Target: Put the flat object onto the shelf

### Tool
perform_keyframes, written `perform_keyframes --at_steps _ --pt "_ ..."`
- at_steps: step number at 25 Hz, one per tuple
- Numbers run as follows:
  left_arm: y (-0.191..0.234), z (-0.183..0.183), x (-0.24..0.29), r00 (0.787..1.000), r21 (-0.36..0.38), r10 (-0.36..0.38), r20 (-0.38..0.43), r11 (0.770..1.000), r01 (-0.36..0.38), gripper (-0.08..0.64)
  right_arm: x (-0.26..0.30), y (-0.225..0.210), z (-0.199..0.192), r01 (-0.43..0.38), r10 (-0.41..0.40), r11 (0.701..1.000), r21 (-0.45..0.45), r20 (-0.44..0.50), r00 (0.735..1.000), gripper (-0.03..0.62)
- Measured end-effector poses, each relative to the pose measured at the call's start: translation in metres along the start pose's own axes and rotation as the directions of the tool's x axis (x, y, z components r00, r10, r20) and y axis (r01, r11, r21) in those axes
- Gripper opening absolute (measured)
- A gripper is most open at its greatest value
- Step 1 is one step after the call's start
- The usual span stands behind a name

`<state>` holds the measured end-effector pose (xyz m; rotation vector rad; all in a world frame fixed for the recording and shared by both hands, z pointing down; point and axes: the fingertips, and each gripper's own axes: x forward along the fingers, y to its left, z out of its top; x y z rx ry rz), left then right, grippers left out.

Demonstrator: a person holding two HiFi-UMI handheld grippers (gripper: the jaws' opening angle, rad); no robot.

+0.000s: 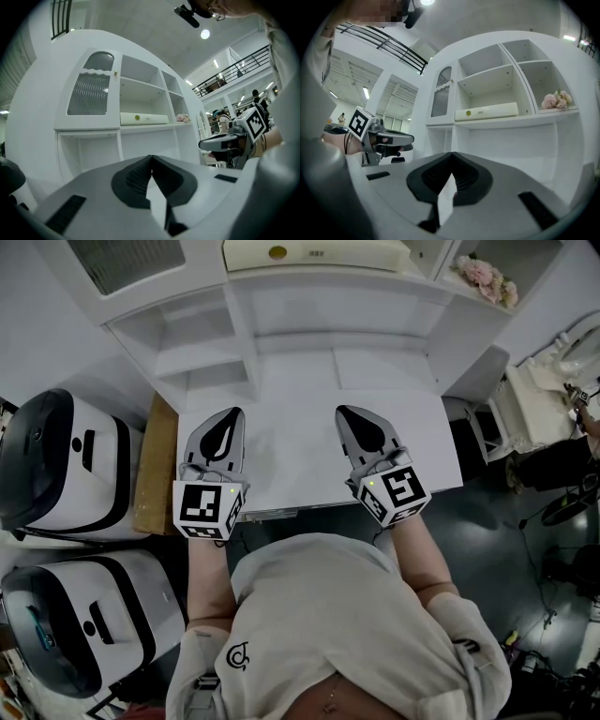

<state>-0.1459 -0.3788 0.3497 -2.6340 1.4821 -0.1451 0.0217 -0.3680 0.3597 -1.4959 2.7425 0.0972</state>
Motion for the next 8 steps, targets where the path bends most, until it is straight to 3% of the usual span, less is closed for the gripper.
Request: perform_keyframes --at_steps 8 --pt "0.0005 -0.0029 0.0036 1.0 -0.008 -0.01 -0.001 1.0 0.01 0.014 0.0005 -0.0015 -0.0035 -0.004 0.004 1.0 -0.007 -0.003 1.0 0.005"
